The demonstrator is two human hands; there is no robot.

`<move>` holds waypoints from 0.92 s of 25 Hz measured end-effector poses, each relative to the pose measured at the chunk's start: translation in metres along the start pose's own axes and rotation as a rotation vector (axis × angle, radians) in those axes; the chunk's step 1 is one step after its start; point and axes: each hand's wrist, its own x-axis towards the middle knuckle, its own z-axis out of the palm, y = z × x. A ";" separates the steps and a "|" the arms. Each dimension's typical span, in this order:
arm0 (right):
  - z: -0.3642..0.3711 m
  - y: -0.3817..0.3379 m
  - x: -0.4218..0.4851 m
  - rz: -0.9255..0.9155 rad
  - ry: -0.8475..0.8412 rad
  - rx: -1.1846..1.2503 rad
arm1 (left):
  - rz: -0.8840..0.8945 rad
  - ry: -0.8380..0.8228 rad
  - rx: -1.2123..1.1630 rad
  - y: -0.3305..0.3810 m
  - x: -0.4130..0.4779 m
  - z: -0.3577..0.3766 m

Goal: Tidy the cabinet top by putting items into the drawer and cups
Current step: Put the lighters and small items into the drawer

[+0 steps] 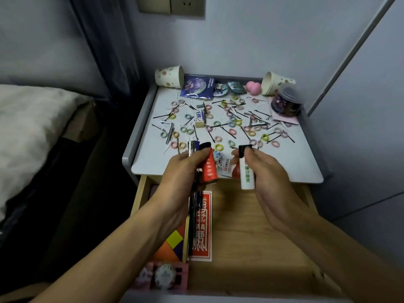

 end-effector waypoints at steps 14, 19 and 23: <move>-0.016 0.004 -0.001 -0.208 -0.179 -0.327 | -0.046 -0.334 0.069 -0.009 -0.010 0.003; -0.021 -0.006 0.000 -0.339 -0.128 -0.388 | -0.001 -0.396 0.176 -0.008 -0.007 0.003; -0.020 -0.009 0.002 -0.221 -0.322 -0.257 | 0.010 -0.429 0.299 -0.010 -0.007 0.002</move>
